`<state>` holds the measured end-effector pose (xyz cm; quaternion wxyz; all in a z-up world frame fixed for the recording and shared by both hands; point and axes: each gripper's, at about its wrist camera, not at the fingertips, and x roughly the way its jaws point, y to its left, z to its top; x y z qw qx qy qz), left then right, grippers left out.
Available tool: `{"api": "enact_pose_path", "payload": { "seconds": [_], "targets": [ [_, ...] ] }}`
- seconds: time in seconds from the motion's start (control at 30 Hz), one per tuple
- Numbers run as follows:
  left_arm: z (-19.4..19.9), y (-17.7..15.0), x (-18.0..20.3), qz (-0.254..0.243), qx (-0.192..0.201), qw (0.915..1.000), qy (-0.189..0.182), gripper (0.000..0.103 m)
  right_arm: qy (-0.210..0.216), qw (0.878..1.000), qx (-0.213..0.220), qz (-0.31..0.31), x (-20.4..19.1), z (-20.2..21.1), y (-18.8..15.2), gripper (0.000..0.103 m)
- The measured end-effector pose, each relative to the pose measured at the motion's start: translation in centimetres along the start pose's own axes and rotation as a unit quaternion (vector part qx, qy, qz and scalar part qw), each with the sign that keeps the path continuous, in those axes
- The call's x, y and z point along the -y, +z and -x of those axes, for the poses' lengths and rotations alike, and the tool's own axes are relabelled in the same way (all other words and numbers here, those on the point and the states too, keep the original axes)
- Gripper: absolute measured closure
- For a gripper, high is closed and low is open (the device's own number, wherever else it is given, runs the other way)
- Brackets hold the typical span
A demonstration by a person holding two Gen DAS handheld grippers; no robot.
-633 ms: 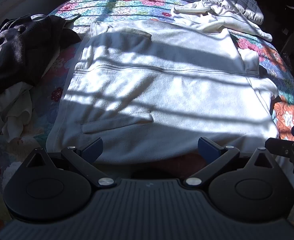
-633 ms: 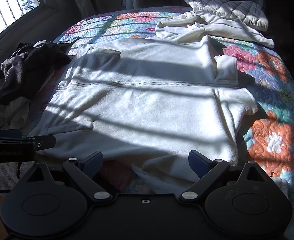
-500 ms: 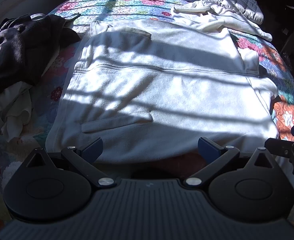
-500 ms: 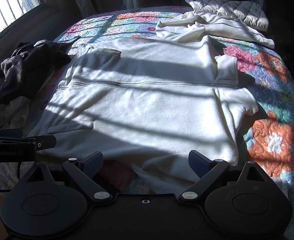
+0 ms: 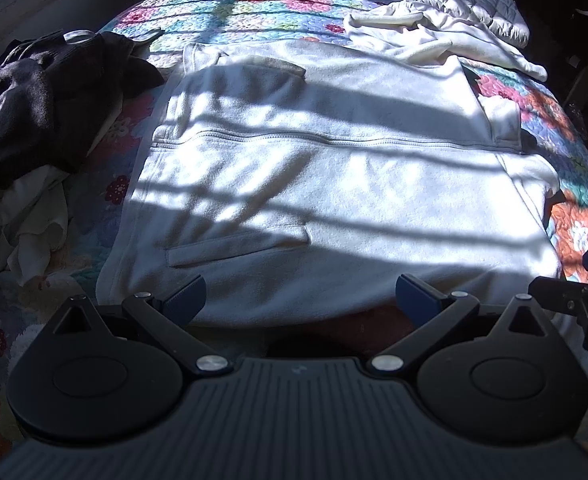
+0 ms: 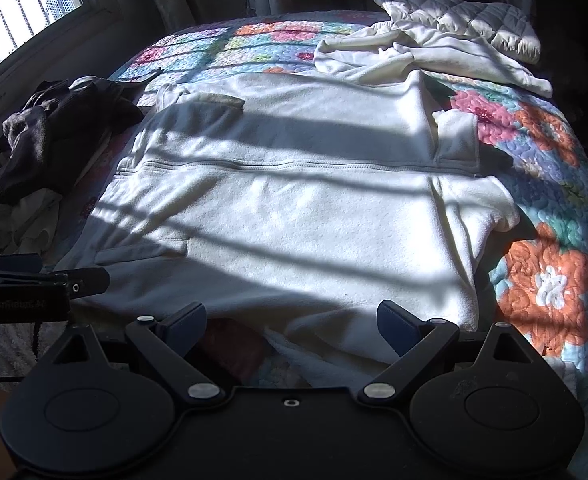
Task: Fold clothes
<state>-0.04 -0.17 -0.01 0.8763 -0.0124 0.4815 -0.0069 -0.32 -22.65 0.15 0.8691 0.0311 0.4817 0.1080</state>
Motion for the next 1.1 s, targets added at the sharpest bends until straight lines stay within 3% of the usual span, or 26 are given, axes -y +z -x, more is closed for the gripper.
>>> {"api": "enact_pose_path", "payload": {
  "seconds": [0.63,0.8,1.1],
  "targets": [
    [-0.2,0.2,0.1,-0.001,-0.001,1.0000,-0.006,0.000,0.002,1.000,-0.002,0.004,0.2,-0.2,0.1,0.008],
    [-0.8,0.3,0.4,-0.009,-0.001,0.9992,-0.040,0.000,0.003,1.000,0.005,-0.008,1.1,-0.2,0.1,0.008],
    [-3.5,2.2,4.9,-0.107,0.004,0.9869,-0.121,0.004,0.018,0.997,0.021,-0.069,4.9,-0.3,0.2,0.008]
  ]
}}
